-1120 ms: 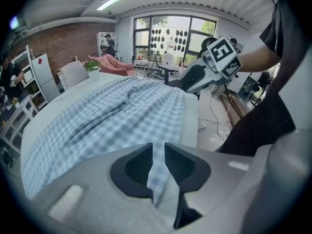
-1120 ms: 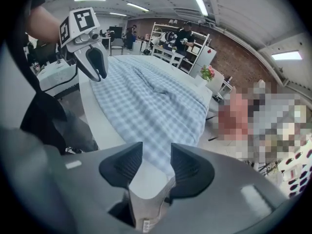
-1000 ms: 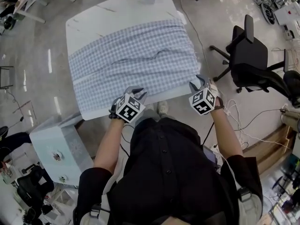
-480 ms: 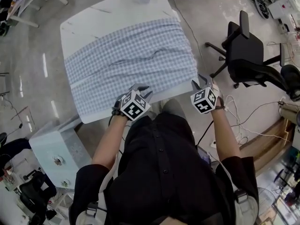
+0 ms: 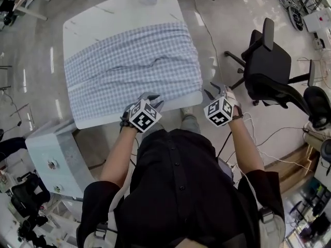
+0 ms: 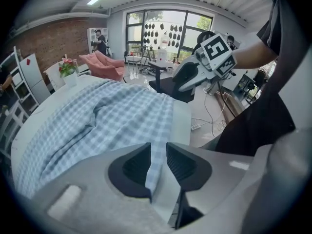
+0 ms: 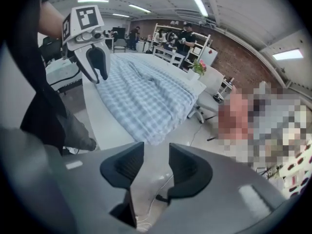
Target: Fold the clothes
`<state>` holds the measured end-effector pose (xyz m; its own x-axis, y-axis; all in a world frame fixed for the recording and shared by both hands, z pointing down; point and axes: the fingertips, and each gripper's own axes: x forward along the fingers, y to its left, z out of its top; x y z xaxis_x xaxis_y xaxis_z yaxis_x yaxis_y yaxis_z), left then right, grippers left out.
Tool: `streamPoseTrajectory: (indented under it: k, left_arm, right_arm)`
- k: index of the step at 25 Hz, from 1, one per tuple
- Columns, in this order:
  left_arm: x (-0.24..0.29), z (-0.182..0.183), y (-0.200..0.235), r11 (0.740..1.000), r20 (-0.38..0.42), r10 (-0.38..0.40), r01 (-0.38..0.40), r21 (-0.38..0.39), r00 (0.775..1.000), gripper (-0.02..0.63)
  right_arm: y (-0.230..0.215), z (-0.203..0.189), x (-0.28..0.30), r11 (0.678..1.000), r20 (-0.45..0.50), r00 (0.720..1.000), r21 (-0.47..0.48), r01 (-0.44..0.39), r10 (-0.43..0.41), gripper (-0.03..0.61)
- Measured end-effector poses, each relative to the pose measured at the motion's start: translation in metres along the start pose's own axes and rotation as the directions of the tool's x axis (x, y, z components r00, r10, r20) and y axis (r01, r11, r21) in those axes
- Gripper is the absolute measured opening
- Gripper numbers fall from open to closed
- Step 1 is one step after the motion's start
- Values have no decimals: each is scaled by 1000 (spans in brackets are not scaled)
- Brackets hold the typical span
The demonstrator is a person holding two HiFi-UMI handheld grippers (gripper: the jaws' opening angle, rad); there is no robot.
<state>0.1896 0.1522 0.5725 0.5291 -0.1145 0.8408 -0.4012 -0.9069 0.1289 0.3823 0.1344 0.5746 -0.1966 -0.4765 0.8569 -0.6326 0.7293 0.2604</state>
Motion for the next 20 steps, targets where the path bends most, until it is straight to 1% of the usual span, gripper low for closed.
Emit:
streamPoseTrajectory:
  k: [2,5,7,11,13,15,17,20]
  left_arm:
    - [9,2,-3,999,-24,35,-36,-24,999,106]
    - [18,1,-5,994,-52,83,-87,-71,995,106]
    - [22,0,-6,988,-66,106,-113,-109,992,106]
    - [26,-3,-5,970,-84,155,-168,-177,984,107]
    - [24,-4,-3,960,-83,177,-190,-207,981,107]
    - [24,-6,-2,951,-78,190,-203,-231,979,106]
    - [24,-9,-2,946,-79,193,-206,-248,978,106]
    - [24,-14,-5,941,-84,194,-209,-265,978,106]
  right_arm:
    - [-6,-10,7,997,2,999,-66,-41,41,164]
    - [-9,-22,18,983,12,994,-148,-105,108,164]
    - [-7,-30,27,969,19,989,-202,-139,146,164]
    - [1,-36,47,936,43,979,-305,-178,201,171]
    - [8,-35,55,918,57,975,-351,-183,216,184]
    - [12,-33,63,908,84,973,-383,-167,214,193]
    - [15,-30,70,908,120,971,-394,-145,207,209]
    - [19,-28,78,911,162,965,-392,-129,206,252]
